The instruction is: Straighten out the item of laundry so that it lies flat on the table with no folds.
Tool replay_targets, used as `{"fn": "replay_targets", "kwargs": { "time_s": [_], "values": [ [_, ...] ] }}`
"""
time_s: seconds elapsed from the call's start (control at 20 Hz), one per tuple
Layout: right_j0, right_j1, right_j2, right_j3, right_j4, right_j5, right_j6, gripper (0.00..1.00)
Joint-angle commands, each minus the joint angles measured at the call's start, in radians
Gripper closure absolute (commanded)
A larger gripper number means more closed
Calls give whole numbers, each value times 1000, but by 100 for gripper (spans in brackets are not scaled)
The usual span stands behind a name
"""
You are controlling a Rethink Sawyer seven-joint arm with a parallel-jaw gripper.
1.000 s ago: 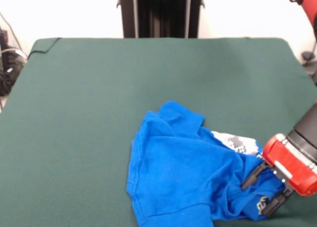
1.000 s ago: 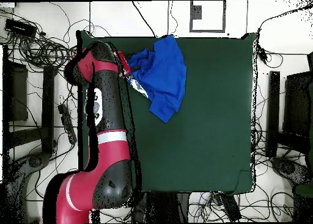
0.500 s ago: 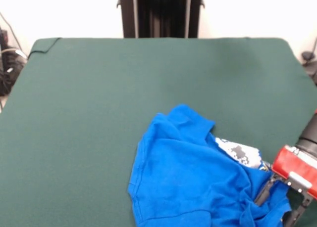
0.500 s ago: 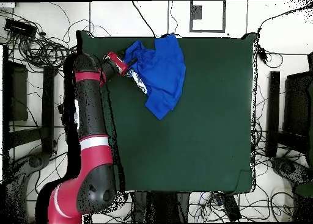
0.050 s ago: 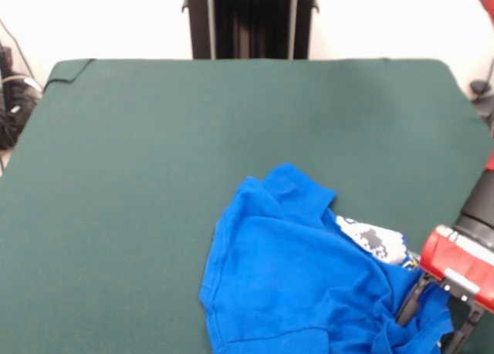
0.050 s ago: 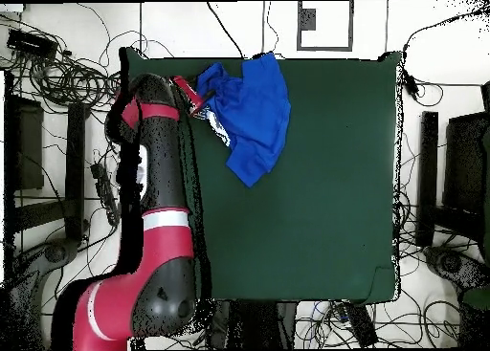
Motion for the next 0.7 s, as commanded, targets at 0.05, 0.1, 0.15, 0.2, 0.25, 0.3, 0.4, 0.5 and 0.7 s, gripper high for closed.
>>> {"fn": "replay_targets", "kwargs": {
  "time_s": [0.05,0.1,0.15,0.2,0.25,0.3,0.4,0.5,0.7],
  "values": [
    [-83,91,480,279,313,-211,-326,0],
    [-101,86,518,296,349,-173,-350,0],
    [-129,84,573,317,402,-111,-405,0],
    [-157,82,627,337,454,-49,-460,0],
    [-184,82,674,357,491,-14,-540,0],
    [-202,84,710,372,516,-2,-600,0],
    [-222,84,746,389,550,31,-684,0],
    [-239,87,778,400,596,96,-720,0],
    [-243,111,802,372,687,294,-702,0]
  ]
}}
